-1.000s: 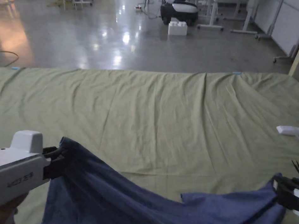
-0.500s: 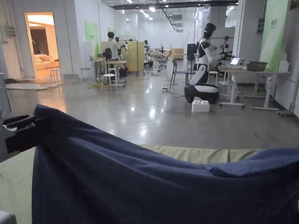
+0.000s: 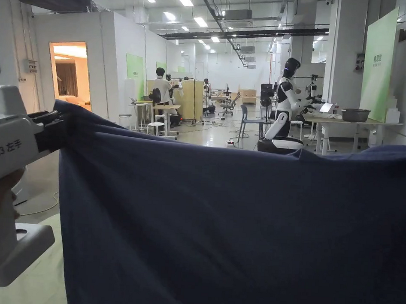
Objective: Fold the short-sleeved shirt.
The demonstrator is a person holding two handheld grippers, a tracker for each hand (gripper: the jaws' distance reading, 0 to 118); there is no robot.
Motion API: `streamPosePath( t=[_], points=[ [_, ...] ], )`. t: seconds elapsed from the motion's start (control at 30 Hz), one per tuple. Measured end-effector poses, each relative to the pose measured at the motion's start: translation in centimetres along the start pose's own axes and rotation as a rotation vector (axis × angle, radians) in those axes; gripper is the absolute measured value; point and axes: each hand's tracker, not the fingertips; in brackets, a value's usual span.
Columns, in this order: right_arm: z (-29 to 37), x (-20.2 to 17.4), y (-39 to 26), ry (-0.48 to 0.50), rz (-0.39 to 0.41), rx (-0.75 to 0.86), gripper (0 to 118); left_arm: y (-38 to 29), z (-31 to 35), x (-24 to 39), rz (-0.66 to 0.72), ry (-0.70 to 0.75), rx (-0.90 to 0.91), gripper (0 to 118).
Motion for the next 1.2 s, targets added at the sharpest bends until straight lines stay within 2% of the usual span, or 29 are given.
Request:
streamPosePath(
  t=[0.23,0.33,0.4,0.47,0.5,0.6,0.63,0.73,0.77,0.8,0.83,0.9,0.93,1.0,1.2],
  points=[
    [-4.4,-0.7,-0.9,-0.018,0.011,-0.019,11,-1.4,-4.9,-0.2,0.011,0.005,-0.03,4],
    [-2.5,-0.4,-0.6,-0.014,0.001,-0.017,11,-2.0,-7.2,-0.1,-0.004,0.023,-0.046,4],
    [-5.9,-1.2,-0.4,0.105,0.021,0.01,11,-2.5,-8.6,0.2,-0.021,0.046,-0.061,4],
    [-6.3,-1.4,-0.4,0.092,0.009,0.003,11,-2.9,-9.9,0.4,-0.024,0.059,-0.071,4],
    [-8.9,-1.1,-0.8,-0.063,-0.048,-0.096,11,-3.0,-10.8,0.3,-0.022,0.061,-0.077,4],
    [-12.3,-1.4,-0.8,-0.064,-0.017,-0.088,11,-3.6,-12.8,0.4,-0.026,0.079,-0.097,4],
    [-13.8,-2.8,-0.6,0.066,0.036,-0.028,11,-3.8,-13.7,0.3,-0.027,0.084,-0.102,4],
    [-16.4,-3.5,-1.6,0.039,0.043,-0.04,11,-4.8,-16.2,0.0,-0.01,0.103,-0.145,4],
    [-15.0,-4.7,-1.2,-0.012,0.077,-0.004,11,-5.1,-17.3,-0.1,0.011,0.122,-0.168,4],
    [-15.5,-5.1,-1.4,-0.015,0.086,-0.004,11,-5.3,-18.0,-0.1,0.018,0.13,-0.177,4],
    [-16.0,-6.2,-1.3,-0.042,0.138,-0.004,11,-5.6,-19.1,0.0,0.0,0.13,-0.152,4],
    [-17.1,-7.5,-1.4,-0.059,0.165,-0.001,11,-6.2,-21.2,0.0,0.002,0.144,-0.166,4],
    [-18.3,-7.2,-1.6,-0.051,0.142,-0.01,11,-6.7,-22.3,0.2,-0.015,0.158,-0.17,4],
    [-19.0,-8.2,-1.8,-0.064,0.147,0.007,11,-7.5,-23.9,0.3,-0.04,0.168,-0.183,4],
    [-23.2,-7.9,-2.9,-0.08,0.159,-0.026,11,-10.2,-25.5,-0.1,0.008,0.156,-0.197,4]
  ],
)
